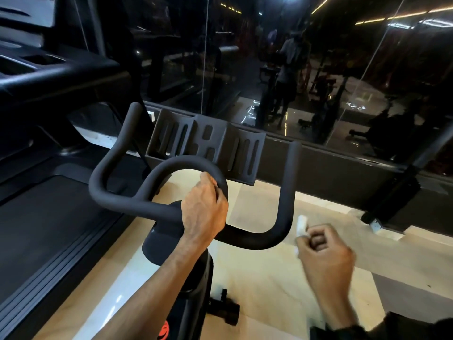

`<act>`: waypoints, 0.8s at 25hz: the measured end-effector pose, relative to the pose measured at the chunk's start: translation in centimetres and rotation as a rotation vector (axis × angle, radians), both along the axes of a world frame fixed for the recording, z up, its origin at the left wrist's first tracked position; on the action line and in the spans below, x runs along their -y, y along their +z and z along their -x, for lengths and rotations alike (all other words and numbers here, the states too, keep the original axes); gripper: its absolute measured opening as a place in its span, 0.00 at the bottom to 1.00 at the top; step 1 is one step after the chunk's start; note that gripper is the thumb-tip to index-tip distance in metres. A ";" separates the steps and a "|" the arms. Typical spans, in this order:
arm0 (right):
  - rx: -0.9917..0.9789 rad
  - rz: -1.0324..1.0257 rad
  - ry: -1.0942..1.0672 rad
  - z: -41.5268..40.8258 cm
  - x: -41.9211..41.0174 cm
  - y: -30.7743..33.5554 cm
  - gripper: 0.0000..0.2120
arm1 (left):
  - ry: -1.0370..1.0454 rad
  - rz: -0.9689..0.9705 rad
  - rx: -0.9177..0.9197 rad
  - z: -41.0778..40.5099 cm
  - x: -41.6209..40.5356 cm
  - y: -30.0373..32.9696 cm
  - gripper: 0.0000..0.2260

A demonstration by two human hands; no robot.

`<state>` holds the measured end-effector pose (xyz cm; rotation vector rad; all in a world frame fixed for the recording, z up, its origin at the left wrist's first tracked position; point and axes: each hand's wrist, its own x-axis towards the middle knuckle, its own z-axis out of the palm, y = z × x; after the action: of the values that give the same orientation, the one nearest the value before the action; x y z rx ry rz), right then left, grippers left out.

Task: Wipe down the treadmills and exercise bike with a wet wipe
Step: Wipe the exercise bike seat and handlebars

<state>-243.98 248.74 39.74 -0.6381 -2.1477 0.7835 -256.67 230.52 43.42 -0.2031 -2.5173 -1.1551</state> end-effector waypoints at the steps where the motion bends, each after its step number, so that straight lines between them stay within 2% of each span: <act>1: 0.031 -0.002 0.008 0.3 -1.1 0.8 0.10 | 0.001 -0.003 -0.009 0.0 -0.1 0.0 0.04; 4: 0.145 -0.112 0.180 1.7 -0.3 1.7 0.08 | -0.017 -0.025 -0.015 0.1 -0.1 0.0 0.04; 7: 0.175 -0.162 0.283 2.6 1.9 0.7 0.08 | -0.018 -0.034 -0.017 0.0 0.1 0.2 0.05; 12: 0.313 -0.140 0.395 3.4 4.0 1.5 0.05 | -0.007 -0.008 -0.009 -0.1 0.0 0.1 0.05; 17: 0.416 -0.185 0.366 4.4 7.5 2.4 0.04 | -0.025 -0.041 0.040 0.2 0.5 0.1 0.05; 20: 0.438 -0.113 0.402 5.0 9.3 2.6 0.03 | -0.069 -0.055 0.119 0.6 1.3 0.6 0.06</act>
<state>-249.02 239.49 42.36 -0.3404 -2.7541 0.7721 -257.31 229.23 43.99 -0.2144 -2.5959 -1.2979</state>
